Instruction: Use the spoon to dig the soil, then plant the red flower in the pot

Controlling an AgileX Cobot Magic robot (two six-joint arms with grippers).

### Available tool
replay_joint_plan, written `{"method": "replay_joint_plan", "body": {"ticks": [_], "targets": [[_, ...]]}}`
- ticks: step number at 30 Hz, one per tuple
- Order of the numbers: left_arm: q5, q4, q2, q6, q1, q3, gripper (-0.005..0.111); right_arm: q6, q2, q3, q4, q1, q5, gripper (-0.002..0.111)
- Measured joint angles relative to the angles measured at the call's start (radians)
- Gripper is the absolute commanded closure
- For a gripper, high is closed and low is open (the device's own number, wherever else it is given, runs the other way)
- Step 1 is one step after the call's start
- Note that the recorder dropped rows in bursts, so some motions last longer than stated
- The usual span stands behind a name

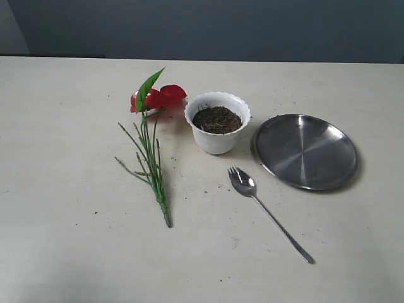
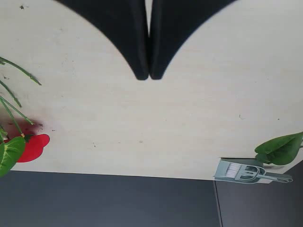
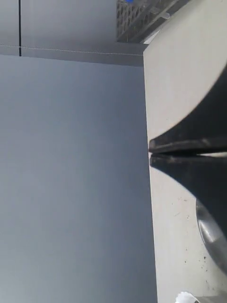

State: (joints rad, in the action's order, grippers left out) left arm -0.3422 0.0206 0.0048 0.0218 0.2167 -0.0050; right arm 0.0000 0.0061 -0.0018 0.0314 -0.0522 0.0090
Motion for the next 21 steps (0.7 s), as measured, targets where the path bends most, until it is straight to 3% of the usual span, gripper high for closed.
{"method": "replay_joint_plan", "body": {"ticks": [8, 15, 21], "targets": [[0.0, 0.0, 0.0, 0.0, 0.0, 0.0, 0.107, 0.006, 0.0, 0.0, 0.023, 0.0, -0.182, 0.109], [0.0, 0.0, 0.0, 0.0, 0.0, 0.0, 0.107, 0.213, -0.002, 0.0, 0.337, 0.0, -0.283, 0.109], [0.0, 0.0, 0.0, 0.0, 0.0, 0.0, 0.107, 0.213, -0.002, 0.0, 0.389, 0.0, -0.291, 0.109]]}}
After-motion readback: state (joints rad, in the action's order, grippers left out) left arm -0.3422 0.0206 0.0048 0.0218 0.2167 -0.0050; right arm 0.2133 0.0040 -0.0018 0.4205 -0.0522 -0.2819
